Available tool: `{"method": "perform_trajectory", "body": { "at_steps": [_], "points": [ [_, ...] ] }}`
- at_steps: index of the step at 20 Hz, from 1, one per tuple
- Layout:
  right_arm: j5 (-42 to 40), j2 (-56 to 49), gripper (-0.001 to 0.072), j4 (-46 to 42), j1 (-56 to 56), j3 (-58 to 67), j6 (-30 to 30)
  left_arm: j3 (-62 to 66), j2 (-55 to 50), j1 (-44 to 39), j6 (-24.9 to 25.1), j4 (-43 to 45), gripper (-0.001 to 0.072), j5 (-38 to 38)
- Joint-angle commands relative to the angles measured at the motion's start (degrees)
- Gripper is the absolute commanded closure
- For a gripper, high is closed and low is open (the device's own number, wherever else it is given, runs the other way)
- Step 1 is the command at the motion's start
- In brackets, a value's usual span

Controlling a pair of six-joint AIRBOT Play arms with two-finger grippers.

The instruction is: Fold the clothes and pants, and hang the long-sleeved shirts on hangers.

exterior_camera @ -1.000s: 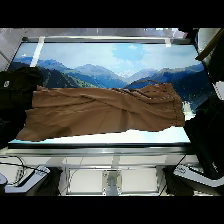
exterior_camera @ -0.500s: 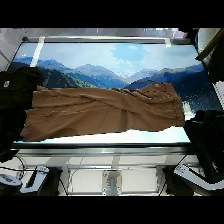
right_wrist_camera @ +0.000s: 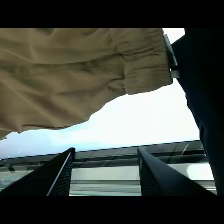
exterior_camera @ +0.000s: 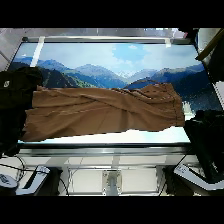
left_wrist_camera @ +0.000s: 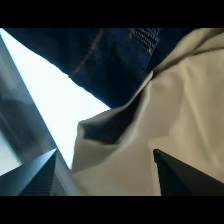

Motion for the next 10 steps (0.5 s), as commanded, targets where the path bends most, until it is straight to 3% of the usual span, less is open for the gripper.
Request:
{"method": "perform_trajectory", "body": {
  "at_steps": [1, 3, 4, 10],
  "points": [
    [1.5, 0.1, 0.0259, 1.4, 0.0, 0.0, 0.0, -0.2, -4.3, -3.9, 0.4, -1.4, 0.0235, 2.1],
    [2.1, 0.9, 0.0259, 1.1, -0.1, 0.0, -0.1, -0.2, -4.7, -4.3, 0.5, -2.7, 0.0574, 2.2],
    [1.8, 1.4, 0.026, 0.9, -0.1, 0.0, -0.1, 0.1, -4.5, -4.3, 0.6, -2.6, 0.0694, 2.2],
    [-7.8, 3.9, 0.0256, 7.4, 0.0, -13.2, 3.7, 5.3, -4.5, -4.3, 1.0, -2.6, 0.0699, -1.7]
  ]
}}
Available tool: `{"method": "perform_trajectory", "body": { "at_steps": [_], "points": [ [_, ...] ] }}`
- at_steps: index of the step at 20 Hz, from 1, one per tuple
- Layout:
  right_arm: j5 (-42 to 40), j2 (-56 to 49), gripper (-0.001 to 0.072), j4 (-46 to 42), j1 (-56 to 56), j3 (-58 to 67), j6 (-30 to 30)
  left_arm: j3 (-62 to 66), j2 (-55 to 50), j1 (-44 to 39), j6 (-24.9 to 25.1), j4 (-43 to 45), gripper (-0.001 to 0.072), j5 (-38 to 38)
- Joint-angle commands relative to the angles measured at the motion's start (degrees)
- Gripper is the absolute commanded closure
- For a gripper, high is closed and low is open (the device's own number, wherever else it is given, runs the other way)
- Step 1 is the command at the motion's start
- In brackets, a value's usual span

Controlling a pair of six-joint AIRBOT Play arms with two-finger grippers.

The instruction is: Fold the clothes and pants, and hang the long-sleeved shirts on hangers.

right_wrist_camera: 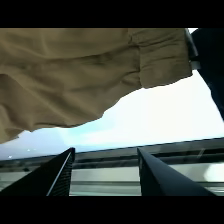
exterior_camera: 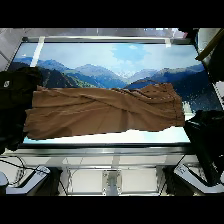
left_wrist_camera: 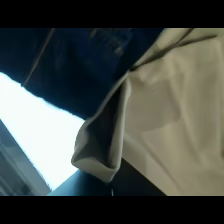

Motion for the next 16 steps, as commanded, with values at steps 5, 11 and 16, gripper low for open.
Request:
{"method": "perform_trajectory", "body": {
  "at_steps": [5, 11, 16],
  "points": [
    [-19.1, -0.8, 0.0165, 13.5, 0.0, -17.6, 2.5, 4.7, 0.7, -0.2, 0.4, -0.2, 0.0699, -3.7],
    [-23.7, -6.9, 0.0168, 13.6, 2.7, -18.6, 2.5, 4.7, 1.5, -0.2, 2.0, -0.2, 0.0699, -3.8],
    [-34.5, -8.5, 0.0183, 20.3, 7.6, -18.2, 2.4, 4.7, 1.5, -0.2, 2.0, -0.2, 0.0699, -3.8]
  ]
}}
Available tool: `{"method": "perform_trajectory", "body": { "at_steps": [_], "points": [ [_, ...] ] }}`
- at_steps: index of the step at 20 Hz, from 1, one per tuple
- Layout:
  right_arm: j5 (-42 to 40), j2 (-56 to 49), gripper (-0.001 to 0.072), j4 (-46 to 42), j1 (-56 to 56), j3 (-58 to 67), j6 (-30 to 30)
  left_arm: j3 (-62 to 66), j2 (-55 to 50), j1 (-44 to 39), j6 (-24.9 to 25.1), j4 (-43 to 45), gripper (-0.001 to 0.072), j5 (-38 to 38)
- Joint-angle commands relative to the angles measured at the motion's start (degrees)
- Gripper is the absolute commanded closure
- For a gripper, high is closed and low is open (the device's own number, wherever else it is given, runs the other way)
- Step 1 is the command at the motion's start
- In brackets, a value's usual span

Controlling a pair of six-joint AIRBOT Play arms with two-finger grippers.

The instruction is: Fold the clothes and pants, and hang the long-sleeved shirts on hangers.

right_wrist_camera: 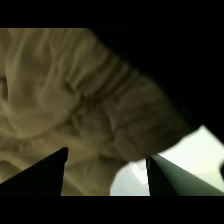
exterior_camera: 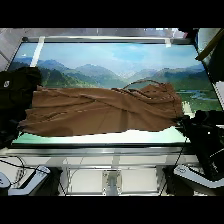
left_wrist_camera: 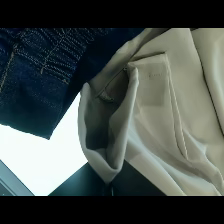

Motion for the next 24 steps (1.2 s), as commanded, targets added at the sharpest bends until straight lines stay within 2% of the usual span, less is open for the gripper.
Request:
{"method": "perform_trajectory", "body": {
  "at_steps": [1, 2, 3, 4, 6, 8, 10, 12, 15, 17, 20, 22, 24],
  "points": [
    [-6.4, -0.9, 0.0337, 4.6, 2.1, 0.6, 0.0, 0.2, 0.1, 0.0, 0.1, 0.0, 0.0699, 0.0],
    [-6.1, -0.9, 0.0541, 4.5, 2.1, 1.3, -0.1, 0.7, 0.1, 0.0, 0.0, 0.0, 0.0699, 0.0],
    [-5.6, -0.9, 0.066, 4.5, 2.1, 2.1, -0.5, 1.5, 0.2, 0.0, 0.0, 0.0, 0.0698, -0.5],
    [-5.5, -0.9, 0.0675, 4.5, 2.1, 2.8, -0.6, 2.6, 0.4, 0.0, 0.0, 0.0, 0.0699, -1.2],
    [-3.6, -0.7, 0.0689, 4.3, 2.1, 4.4, -0.6, 5.8, 1.2, 0.1, 0.0, 0.0, 0.0699, -3.6],
    [2.4, 1.3, 0.069, 2.2, 2.0, 7.5, -1.2, 10.2, 2.6, 0.1, 0.0, 0.2, 0.0699, -6.1],
    [9.2, 5.7, 0.0689, -3.7, 1.9, 12.2, -1.0, 14.6, 4.4, 0.1, 0.0, 0.2, 0.0699, -8.7],
    [15.5, 11.0, 0.069, -13.6, 1.9, 17.6, 1.6, 16.8, 6.2, 0.1, 0.0, 1.0, 0.0699, -11.0],
    [23.6, 17.8, 0.0692, -27.5, 1.9, 21.4, 2.6, 16.4, 7.1, 0.0, 0.0, 9.7, 0.0699, -18.5],
    [25.0, 20.0, 0.0692, -34.6, 1.8, 19.5, 2.6, 15.1, 7.1, 0.1, -1.8, 19.0, 0.0699, -20.3],
    [24.0, 18.9, 0.0692, -35.6, -2.4, 14.1, 2.6, 10.5, 7.1, 0.1, -3.5, 28.6, 0.0699, -19.5],
    [23.9, 18.1, 0.0692, -35.3, -5.5, 12.2, 2.5, 8.2, 7.1, 0.0, -3.6, 28.7, 0.0699, -17.6],
    [22.8, 18.1, 0.0692, -33.3, -6.0, 12.6, 2.4, 8.2, 7.1, 0.0, -4.1, 24.4, 0.0699, -16.5]
  ]
}}
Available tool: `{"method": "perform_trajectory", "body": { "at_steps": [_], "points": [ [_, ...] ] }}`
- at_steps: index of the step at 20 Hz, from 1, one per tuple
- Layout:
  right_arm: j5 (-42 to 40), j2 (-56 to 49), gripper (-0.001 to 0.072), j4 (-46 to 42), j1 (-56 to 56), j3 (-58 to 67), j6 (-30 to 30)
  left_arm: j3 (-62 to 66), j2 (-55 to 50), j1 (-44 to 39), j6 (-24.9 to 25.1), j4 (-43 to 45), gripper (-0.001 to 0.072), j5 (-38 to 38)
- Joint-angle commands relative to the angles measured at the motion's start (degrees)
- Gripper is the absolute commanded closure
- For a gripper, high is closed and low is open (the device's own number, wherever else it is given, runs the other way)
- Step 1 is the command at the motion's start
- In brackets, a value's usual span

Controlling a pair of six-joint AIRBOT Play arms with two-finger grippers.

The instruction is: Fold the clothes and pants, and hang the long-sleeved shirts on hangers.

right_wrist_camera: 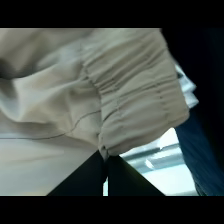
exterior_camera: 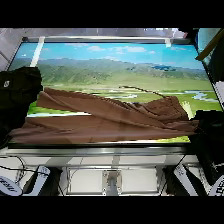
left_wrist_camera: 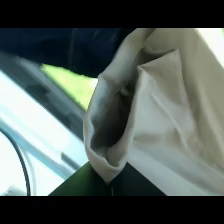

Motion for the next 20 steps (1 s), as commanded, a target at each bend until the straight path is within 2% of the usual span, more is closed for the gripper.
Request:
{"method": "perform_trajectory", "body": {
  "at_steps": [1, 7, 13, 14, 15, 16, 20],
  "points": [
    [-0.5, 0.0, 0.0692, 1.6, -1.9, -0.6, -0.2, -1.4, 0.1, 0.0, -1.0, -1.5, 0.0699, 2.5],
    [-3.5, -0.2, 0.0691, 14.8, -0.1, 3.6, -1.7, 0.3, 0.3, -0.2, -1.2, -3.1, 0.07, 3.8],
    [-10.8, -7.6, 0.069, 14.7, 12.4, 3.6, -1.4, 0.3, 0.3, -0.2, -1.9, -3.1, 0.07, 6.4],
    [-11.2, -9.3, 0.0611, 14.8, 13.1, 3.6, -1.0, 0.7, 0.3, -0.2, -2.0, -2.9, 0.07, 6.8],
    [-11.0, -10.4, 0.0362, 14.7, 13.1, 3.6, -0.9, 1.4, 0.3, -0.2, -2.1, -2.8, 0.07, 6.8],
    [-10.4, -10.6, 0.0245, 13.5, 12.7, 3.6, -0.9, 2.5, 0.3, -0.2, -2.1, -2.9, 0.07, 6.8],
    [-7.0, -9.4, 0.0242, 3.5, 6.3, 3.6, -1.2, 6.3, 0.3, -0.2, -3.4, -2.9, 0.07, 6.8]
  ]
}}
